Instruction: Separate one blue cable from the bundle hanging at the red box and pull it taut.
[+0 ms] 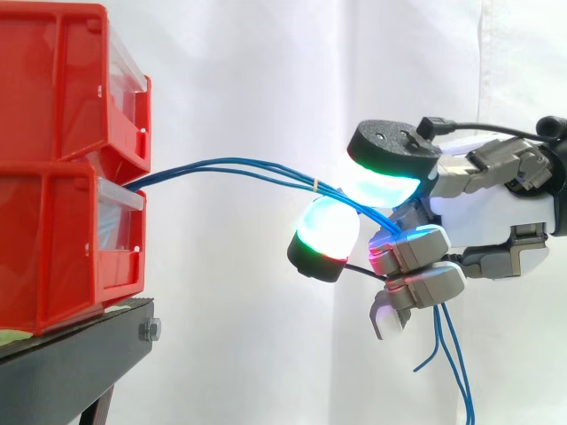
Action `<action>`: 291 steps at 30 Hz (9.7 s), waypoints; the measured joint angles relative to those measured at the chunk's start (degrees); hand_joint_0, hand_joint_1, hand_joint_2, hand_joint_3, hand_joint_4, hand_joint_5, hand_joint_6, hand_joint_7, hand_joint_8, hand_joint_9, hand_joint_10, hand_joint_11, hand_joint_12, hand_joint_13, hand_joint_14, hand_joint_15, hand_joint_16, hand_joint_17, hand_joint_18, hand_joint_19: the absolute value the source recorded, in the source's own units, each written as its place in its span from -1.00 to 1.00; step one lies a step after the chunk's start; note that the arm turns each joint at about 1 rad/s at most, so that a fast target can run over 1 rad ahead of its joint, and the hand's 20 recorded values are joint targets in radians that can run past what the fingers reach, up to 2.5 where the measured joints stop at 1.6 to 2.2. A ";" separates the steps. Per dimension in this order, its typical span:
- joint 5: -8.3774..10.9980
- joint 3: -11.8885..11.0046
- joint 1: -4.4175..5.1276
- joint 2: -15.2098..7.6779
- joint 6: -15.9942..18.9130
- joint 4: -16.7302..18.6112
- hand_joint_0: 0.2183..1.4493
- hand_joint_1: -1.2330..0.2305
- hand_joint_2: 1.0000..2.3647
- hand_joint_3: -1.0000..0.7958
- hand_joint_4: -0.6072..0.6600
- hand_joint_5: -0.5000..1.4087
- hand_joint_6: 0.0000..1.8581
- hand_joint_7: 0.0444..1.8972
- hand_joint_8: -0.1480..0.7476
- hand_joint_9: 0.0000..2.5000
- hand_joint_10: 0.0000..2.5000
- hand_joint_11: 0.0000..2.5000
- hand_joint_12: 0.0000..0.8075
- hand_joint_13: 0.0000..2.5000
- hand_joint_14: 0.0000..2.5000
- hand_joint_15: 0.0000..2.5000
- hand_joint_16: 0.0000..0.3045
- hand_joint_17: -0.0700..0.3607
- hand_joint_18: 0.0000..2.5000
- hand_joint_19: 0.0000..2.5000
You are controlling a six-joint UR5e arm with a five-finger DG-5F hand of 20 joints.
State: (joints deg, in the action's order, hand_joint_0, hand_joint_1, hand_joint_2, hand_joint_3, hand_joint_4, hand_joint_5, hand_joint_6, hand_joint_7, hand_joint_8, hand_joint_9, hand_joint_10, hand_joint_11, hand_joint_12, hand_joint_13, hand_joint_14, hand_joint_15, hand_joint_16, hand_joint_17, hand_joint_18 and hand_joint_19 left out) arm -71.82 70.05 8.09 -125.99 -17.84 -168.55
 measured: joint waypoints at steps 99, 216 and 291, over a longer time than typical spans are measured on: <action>2.82 0.00 0.30 -0.05 1.41 3.31 -0.27 -0.26 -0.97 -0.19 -0.13 -0.71 -0.02 0.09 -0.21 -0.04 -0.67 0.35 -0.26 0.10 -1.00 0.37 -0.72 -0.23 -0.34 -0.37; 2.82 0.00 -0.16 -0.04 1.41 3.31 -0.13 -0.64 -1.00 -0.44 -0.36 -0.69 -0.02 0.13 -0.45 0.00 -1.00 0.47 -0.30 -0.10 -0.98 0.18 -0.75 -0.28 -0.45 -0.49; 2.91 0.00 0.25 -0.07 1.41 3.22 -0.58 -0.12 -1.00 -0.44 0.06 -0.74 -0.03 -0.10 -0.16 -0.13 -0.22 0.15 -0.25 0.03 0.36 -0.28 -0.65 -0.12 -0.30 -0.35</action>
State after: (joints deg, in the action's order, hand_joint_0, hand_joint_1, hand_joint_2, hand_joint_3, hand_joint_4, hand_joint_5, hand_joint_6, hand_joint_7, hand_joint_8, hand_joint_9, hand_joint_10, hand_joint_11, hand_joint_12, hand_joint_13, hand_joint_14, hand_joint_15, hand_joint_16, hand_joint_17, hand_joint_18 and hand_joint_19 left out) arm -68.91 70.05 8.34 -126.07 -16.44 -165.32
